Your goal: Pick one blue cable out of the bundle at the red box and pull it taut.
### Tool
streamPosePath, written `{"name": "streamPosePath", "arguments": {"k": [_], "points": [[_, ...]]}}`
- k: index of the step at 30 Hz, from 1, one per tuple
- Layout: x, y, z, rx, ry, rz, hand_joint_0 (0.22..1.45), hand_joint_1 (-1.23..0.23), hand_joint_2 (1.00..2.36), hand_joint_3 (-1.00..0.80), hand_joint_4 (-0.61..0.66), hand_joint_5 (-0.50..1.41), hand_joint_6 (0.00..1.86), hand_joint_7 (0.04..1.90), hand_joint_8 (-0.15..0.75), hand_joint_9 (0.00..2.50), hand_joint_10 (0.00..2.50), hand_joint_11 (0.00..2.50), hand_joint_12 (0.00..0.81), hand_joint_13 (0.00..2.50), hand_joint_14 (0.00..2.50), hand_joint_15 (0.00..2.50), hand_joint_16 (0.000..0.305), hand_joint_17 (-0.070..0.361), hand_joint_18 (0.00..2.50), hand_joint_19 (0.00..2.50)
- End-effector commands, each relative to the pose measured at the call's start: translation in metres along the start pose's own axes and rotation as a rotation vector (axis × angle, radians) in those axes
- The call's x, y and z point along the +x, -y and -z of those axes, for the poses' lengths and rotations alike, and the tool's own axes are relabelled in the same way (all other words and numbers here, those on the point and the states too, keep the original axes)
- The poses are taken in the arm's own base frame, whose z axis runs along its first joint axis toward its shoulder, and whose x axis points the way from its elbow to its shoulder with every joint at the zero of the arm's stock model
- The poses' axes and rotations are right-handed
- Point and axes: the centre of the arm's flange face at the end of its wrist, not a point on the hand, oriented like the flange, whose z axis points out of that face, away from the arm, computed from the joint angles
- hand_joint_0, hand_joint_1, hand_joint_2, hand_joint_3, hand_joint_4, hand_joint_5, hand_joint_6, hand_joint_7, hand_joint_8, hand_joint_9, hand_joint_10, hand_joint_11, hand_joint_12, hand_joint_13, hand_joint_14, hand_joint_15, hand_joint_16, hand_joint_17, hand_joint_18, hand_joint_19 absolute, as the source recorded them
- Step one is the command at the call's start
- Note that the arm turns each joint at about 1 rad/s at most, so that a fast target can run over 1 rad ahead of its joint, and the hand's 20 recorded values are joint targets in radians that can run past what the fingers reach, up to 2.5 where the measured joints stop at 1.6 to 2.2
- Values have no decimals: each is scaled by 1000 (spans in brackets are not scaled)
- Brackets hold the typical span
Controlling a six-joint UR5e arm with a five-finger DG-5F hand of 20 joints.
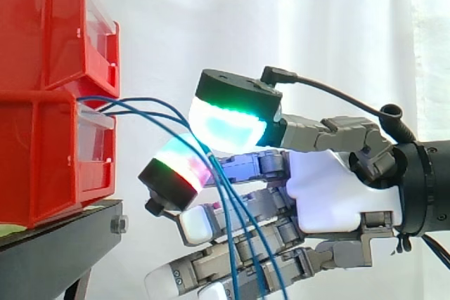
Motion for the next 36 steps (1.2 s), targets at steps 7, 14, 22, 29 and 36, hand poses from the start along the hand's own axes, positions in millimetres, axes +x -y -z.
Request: {"name": "streamPosePath", "arguments": {"k": [7,14,22,29,36], "points": [[0,2,1,4,1,-23,537,-623,1236,-107,45,-105,764,927,282,975,8,480,408,581,7,223,65,147,642,381],[-1,4,2,8,4,-20,593,-789,1000,-47,137,-114,737,1034,325,977,13,702,417,590,8,262,65,146,660,374],[-1,4,2,7,10,-18,554,-776,1011,-210,140,-135,783,1029,325,976,15,765,396,571,10,288,59,134,613,403],[-1,5,2,8,11,-16,532,-737,1008,-371,133,-138,792,1031,329,973,17,803,369,549,11,309,54,121,558,444],[-1,5,2,8,11,-16,505,-759,1001,-491,142,-146,826,1044,348,989,17,875,384,562,11,315,56,126,576,435]]}}
